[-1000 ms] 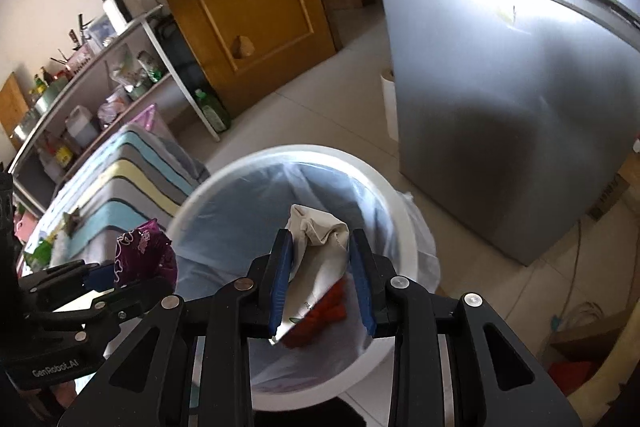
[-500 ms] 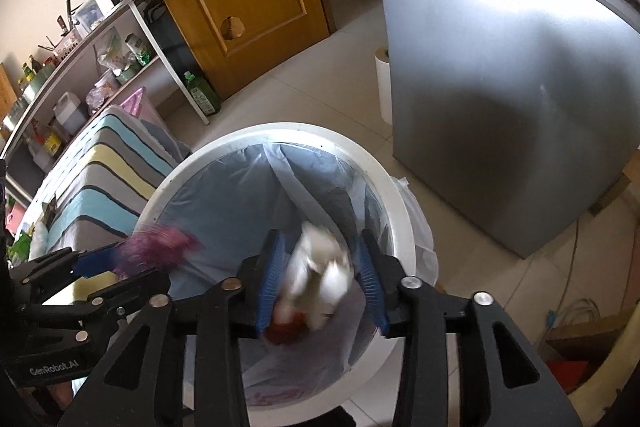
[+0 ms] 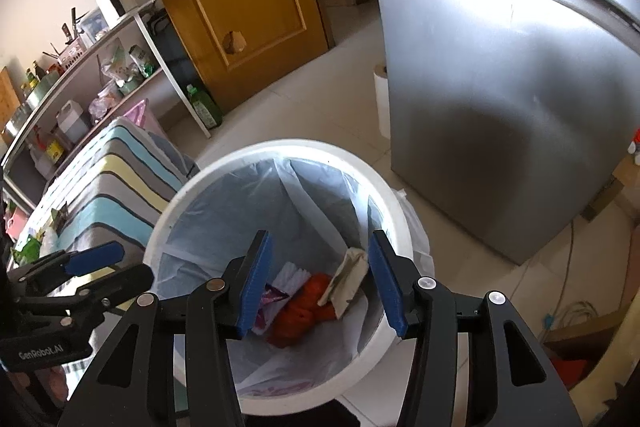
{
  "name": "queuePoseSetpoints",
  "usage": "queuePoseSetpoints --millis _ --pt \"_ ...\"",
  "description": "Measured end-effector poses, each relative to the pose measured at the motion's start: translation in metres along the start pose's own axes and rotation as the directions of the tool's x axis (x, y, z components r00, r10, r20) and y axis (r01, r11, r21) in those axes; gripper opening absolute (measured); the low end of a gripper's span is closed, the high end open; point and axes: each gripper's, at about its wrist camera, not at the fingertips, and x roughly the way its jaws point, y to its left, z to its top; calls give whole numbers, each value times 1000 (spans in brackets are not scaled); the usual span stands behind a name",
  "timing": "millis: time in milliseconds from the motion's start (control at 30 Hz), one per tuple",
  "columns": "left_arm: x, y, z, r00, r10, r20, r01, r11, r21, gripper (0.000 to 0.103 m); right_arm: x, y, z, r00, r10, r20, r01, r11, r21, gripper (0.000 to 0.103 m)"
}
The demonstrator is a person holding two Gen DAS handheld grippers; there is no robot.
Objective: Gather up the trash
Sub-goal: 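Grasp the white foam net with the left tool while the right tool grasps the clear plastic bag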
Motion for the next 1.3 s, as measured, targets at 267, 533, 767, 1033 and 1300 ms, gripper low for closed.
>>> queuePoseSetpoints --millis 267,533,767,1033,1300 --pt "-47 25 -12 995 31 92 -28 999 -36 72 -29 27 -1 997 15 71 -12 999 -37 51" --pt "-87 72 -33 985 95 146 -77 989 -124 73 -41 76 -3 991 95 96 -85 991 -103 51" --pt "-115 111 -53 971 145 192 -104 972 -209 73 -37 127 -8 984 158 82 -143 976 -163 51" --pt "-150 172 -82 946 253 204 -180 930 -321 73 -24 198 -16 967 253 33 -237 937 -255 51" --pt "-178 235 -102 912 361 192 -259 873 -414 74 0 273 -29 951 303 -62 -305 884 -355 51"
